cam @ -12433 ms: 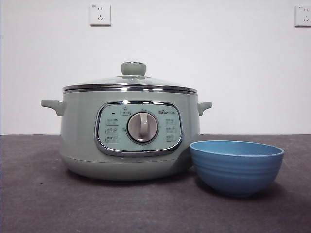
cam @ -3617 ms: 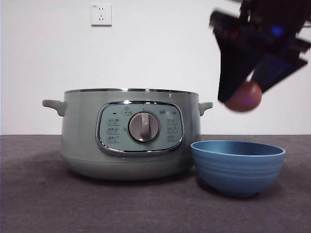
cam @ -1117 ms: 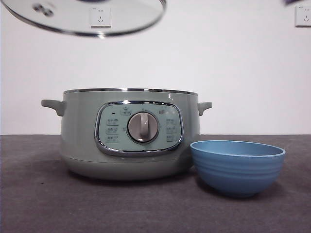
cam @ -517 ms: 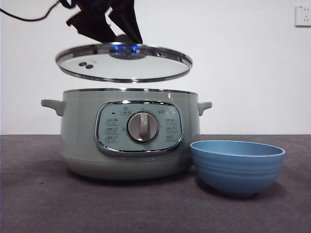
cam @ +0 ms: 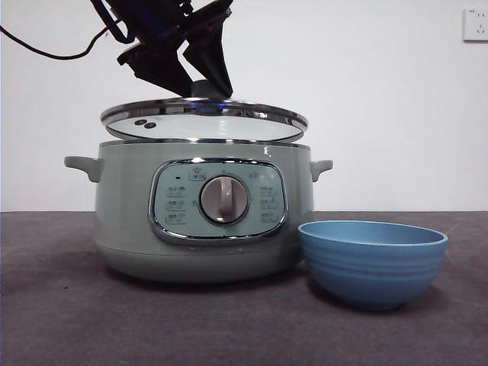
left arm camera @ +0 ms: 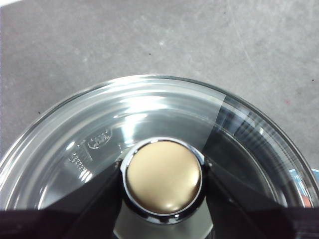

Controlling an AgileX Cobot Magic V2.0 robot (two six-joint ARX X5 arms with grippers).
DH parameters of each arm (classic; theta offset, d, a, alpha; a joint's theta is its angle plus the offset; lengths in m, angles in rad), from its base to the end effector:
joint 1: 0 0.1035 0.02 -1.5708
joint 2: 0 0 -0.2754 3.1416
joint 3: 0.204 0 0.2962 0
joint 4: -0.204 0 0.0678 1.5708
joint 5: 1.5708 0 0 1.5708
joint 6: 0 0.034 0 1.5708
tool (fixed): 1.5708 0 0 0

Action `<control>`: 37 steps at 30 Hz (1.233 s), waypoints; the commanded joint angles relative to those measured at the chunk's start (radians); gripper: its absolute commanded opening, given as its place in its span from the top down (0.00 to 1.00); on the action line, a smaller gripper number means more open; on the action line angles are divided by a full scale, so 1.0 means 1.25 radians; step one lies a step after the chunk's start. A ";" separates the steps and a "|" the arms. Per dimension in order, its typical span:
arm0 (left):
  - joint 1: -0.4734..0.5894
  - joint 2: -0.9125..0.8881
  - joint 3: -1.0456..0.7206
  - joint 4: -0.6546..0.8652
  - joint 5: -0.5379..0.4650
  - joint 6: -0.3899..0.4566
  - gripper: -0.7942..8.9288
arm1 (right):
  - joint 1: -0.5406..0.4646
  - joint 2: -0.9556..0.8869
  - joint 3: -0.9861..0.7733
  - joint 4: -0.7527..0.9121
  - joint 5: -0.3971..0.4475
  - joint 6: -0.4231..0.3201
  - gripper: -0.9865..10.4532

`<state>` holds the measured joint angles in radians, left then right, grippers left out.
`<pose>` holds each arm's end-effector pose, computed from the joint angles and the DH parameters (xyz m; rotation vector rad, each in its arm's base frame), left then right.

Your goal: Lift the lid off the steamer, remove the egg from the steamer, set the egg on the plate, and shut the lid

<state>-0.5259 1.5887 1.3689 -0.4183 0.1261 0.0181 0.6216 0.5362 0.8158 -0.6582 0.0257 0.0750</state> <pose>0.3461 -0.2058 0.3137 0.1458 0.6307 -0.6353 0.1144 0.0809 0.3443 -0.0502 0.3859 0.5743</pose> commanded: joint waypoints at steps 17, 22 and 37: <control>-0.020 0.002 0.010 -0.018 -0.003 0.010 0.93 | 0.001 -0.002 -0.007 0.005 0.000 0.006 0.61; -0.025 0.023 0.010 -0.021 -0.017 0.010 0.93 | 0.001 -0.002 -0.007 0.005 -0.001 0.006 0.61; -0.025 0.030 0.010 -0.075 -0.036 0.008 0.91 | 0.001 -0.002 -0.007 0.005 -0.001 0.012 0.61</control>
<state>-0.5529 1.6192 1.3766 -0.4915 0.0841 0.0338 0.6216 0.5362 0.8158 -0.6579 0.0257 0.0799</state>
